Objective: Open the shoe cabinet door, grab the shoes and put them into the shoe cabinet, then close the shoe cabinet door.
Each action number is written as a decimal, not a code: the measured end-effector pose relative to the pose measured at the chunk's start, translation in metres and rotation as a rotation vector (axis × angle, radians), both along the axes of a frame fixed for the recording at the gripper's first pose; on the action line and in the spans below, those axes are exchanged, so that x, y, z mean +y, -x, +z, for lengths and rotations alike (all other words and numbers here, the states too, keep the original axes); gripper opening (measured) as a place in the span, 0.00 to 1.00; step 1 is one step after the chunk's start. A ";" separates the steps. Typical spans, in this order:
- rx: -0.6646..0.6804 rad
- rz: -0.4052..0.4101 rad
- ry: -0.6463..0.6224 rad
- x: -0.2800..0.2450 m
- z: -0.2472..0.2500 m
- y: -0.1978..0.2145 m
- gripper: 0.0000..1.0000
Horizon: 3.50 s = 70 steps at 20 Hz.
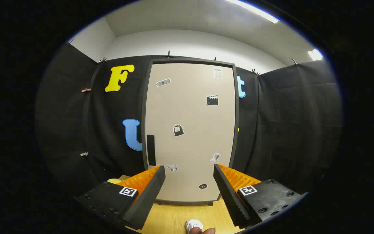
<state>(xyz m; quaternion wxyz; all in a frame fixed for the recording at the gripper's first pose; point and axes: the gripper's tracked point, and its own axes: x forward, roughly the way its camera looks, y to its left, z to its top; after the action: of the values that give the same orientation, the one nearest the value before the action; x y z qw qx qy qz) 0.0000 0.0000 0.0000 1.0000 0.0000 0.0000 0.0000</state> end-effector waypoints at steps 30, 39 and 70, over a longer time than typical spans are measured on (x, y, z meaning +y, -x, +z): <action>-0.027 0.093 -0.048 0.085 -0.008 -0.065 0.97; 0.015 0.106 -0.091 0.145 -0.028 -0.153 0.98; 0.060 0.108 -0.079 0.137 -0.073 -0.174 0.15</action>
<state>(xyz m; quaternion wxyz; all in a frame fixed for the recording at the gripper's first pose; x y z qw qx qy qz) 0.1744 0.1367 -0.0733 0.9973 0.0392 0.0298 0.0537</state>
